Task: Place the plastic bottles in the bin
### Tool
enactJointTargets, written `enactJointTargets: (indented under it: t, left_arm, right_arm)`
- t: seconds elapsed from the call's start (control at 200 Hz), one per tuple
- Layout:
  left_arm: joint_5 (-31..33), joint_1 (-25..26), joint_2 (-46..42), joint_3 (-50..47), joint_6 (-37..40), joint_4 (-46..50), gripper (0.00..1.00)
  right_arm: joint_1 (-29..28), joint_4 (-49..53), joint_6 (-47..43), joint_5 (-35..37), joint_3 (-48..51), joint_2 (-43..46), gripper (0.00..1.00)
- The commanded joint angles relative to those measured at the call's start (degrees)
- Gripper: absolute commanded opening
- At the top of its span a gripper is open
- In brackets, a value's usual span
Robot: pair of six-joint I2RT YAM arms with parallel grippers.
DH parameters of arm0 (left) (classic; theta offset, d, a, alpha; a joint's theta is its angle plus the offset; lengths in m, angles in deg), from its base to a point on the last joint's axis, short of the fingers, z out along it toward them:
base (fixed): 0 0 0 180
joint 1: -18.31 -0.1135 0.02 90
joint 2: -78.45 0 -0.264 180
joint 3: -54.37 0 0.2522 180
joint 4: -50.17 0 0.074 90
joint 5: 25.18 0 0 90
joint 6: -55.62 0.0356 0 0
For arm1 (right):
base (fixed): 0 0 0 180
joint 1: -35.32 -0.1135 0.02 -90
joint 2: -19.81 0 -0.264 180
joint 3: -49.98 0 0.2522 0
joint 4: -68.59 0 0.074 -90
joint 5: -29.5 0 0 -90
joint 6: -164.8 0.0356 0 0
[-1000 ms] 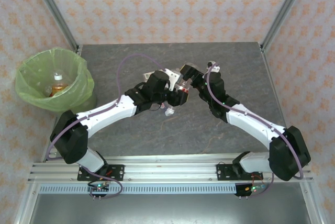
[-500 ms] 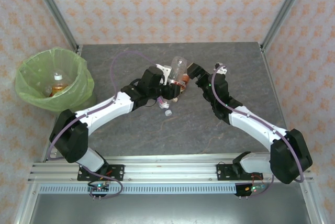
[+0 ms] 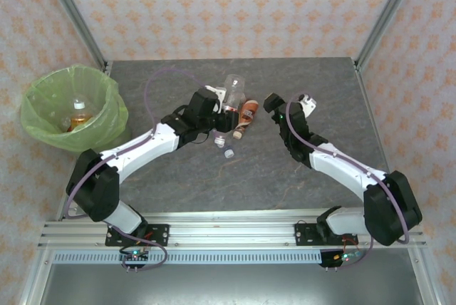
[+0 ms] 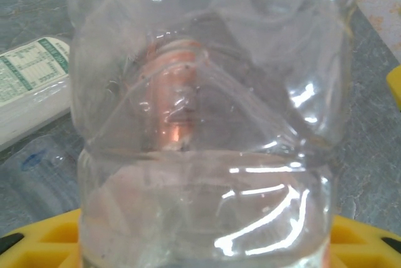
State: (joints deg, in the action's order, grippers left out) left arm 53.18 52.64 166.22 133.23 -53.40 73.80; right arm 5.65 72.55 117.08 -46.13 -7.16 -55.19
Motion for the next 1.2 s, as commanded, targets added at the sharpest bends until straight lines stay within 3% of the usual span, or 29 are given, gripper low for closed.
enactJointTargets:
  t: [0.0, 0.145, 0.48, 0.641, 0.821, 1.196]
  left_arm:
    - [3.62, -1.46, -3.79, 1.93, 0.67, 2.61, 0.56]
    - [5.06, -3.23, -5.20, 3.75, 0.75, 5.89, 0.55]
    - [14.77, -7.79, -7.21, 9.96, 2.91, 12.17, 0.54]
    - [20.97, -10.93, -8.18, 13.72, 3.82, 15.39, 0.54]
    - [33.76, -12.39, -8.32, 17.69, 6.34, 16.40, 0.55]
    - [43.14, -16.67, -6.73, 24.38, 15.60, 14.23, 0.56]
  right_arm:
    - [0.13, 1.91, -1.61, -1.43, 0.41, -1.43, 0.99]
    - [0.13, 0.86, -5.21, -3.24, 0.38, -1.25, 0.99]
    - [0.12, -2.02, -8.63, -4.26, 0.53, 0.31, 0.99]
    - [0.07, -1.18, -9.82, -5.38, 1.30, 2.17, 0.99]
    - [0.12, -1.28, -10.43, -5.62, 2.06, 3.28, 0.99]
    - [0.13, -1.36, -9.61, -4.92, 2.31, 3.58, 0.99]
